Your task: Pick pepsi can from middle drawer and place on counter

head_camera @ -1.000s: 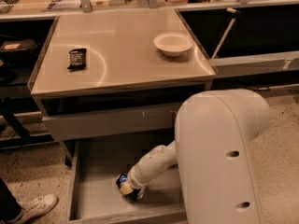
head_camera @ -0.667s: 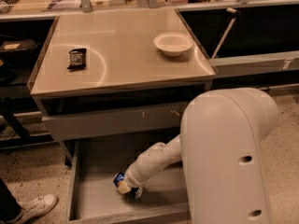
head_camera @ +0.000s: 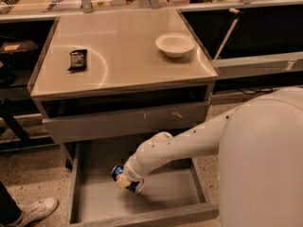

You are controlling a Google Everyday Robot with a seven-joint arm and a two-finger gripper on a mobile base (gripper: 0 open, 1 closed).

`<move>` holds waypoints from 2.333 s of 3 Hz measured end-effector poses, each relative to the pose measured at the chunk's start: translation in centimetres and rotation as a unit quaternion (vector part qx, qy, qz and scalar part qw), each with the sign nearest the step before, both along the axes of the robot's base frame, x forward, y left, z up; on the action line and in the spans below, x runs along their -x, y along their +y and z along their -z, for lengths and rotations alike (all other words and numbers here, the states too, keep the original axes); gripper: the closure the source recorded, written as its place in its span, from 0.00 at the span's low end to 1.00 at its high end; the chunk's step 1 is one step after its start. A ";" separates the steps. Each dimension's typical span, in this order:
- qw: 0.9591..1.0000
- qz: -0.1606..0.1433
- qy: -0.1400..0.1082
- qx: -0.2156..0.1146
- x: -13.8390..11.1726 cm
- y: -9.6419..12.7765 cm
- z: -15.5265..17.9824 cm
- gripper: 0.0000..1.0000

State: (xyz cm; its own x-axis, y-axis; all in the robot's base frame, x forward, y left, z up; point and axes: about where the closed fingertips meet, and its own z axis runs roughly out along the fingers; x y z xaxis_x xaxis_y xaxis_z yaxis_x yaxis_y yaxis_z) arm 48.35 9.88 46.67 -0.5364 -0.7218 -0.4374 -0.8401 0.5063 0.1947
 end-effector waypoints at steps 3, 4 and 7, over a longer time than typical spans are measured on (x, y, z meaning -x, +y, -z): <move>0.997 -0.021 -0.067 -0.038 -1.2 -0.7 -8.6 1.00; 0.996 -0.027 -0.079 -0.029 -1.7 -0.2 -11.4 1.00; 0.988 -0.026 -0.153 0.008 -5.8 1.8 -28.0 1.00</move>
Offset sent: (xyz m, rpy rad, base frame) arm 0.0186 -0.0138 0.1333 0.1035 -0.2333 0.0691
